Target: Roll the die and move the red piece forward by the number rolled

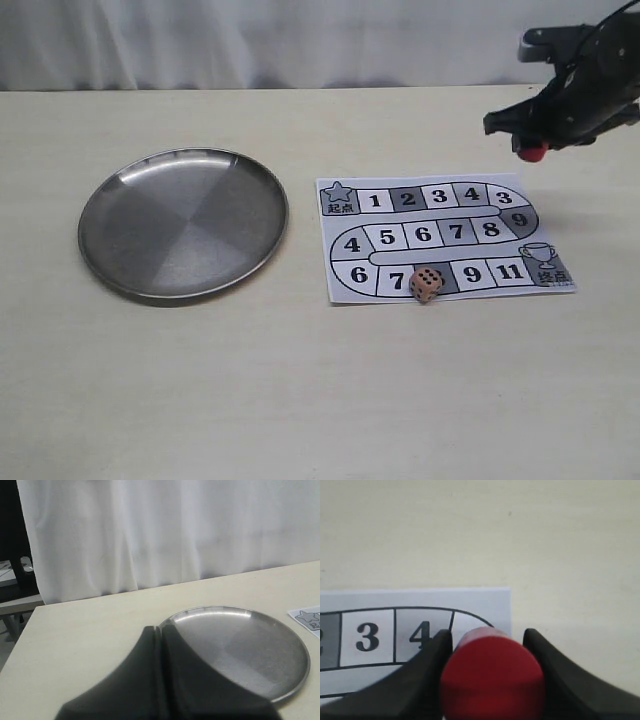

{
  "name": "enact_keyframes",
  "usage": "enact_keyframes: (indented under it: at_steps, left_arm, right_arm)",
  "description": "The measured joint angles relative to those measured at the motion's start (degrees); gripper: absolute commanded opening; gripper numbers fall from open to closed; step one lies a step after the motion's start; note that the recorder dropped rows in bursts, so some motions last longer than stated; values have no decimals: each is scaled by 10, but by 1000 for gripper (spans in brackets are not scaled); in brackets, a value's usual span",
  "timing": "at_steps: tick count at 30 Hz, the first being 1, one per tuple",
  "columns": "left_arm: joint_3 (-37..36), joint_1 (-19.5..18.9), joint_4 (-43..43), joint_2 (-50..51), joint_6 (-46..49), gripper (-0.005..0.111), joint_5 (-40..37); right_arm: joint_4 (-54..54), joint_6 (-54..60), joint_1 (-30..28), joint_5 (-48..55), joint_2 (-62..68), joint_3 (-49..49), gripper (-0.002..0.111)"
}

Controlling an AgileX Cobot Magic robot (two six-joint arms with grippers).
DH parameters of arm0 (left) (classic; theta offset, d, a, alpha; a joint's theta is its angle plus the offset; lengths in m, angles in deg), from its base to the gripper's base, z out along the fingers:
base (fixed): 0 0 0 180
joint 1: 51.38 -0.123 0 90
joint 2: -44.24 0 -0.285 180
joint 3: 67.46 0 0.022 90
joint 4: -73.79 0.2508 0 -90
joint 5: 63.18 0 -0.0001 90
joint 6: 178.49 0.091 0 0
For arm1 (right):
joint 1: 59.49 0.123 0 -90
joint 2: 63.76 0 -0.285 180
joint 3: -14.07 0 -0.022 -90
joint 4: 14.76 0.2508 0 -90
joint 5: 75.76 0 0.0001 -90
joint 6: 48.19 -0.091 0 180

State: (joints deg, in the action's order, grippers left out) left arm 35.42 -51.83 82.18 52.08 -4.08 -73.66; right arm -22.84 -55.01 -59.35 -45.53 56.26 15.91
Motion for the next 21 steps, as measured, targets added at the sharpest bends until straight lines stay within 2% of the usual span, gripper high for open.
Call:
enact_keyframes:
  at_steps: [10,17,21]
  left_arm:
    - [0,0,0,0,0,0,0]
    - [0,0,0,0,0,0,0]
    - [0,0,0,0,0,0,0]
  right_arm:
    - [0,0,0,24,-39,-19,4]
    - [0,0,0,-75,11,-115,4]
    - [-1,0,0,-100,41,-133,4]
